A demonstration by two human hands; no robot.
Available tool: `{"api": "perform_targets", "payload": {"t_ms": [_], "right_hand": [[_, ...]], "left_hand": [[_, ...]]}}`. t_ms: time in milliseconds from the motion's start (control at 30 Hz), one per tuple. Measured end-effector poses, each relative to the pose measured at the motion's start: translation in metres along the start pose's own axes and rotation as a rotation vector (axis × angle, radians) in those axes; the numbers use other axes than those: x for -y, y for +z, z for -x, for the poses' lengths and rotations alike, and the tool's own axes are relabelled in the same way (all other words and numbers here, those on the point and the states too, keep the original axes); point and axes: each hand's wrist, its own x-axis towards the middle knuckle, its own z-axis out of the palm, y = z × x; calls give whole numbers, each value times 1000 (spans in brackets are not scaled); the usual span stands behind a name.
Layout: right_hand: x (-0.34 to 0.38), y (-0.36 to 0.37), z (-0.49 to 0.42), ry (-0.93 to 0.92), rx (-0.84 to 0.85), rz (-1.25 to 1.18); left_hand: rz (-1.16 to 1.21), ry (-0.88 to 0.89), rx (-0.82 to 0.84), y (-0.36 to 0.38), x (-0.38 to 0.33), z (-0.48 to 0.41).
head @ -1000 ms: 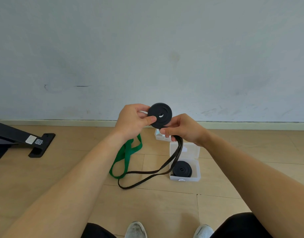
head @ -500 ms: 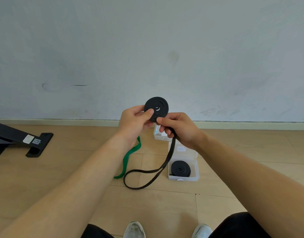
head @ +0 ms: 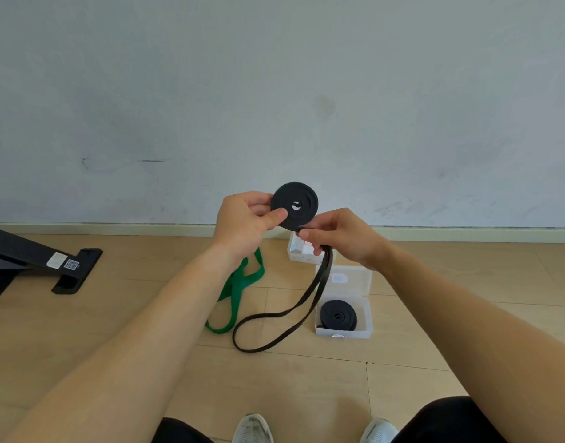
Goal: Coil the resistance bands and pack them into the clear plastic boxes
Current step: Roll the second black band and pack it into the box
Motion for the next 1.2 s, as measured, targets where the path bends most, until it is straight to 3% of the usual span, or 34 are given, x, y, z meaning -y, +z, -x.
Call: {"api": "perform_targets", "payload": {"t_ms": [367,433,567,667,800,900,1067,1200], "right_hand": [[-1,5,2,-10,-58,-102],[0,6,1,-22,-82,-160],[2,14,-4,-19,-120,-371],[3,23,-6,-1,-126,-459],[7,28,-5,-6,-96,-437],[9,23,-3,-30,-29,-282],[9,0,-1,-5,39,6],[5,-1,0,-3,35,-5]], "left_hand": [[-214,106,128,-9,-11,-3],[-74,79,82,-7,-9,-1],[495,-104,84,15,4,7],[604,-122,38,32,5,10],[524,-94,-50,33,3,7],[453,-96,-42,23,4,3],[285,-80,57,3,3,0],[107,-2,116,-2,-3,-1]]}}
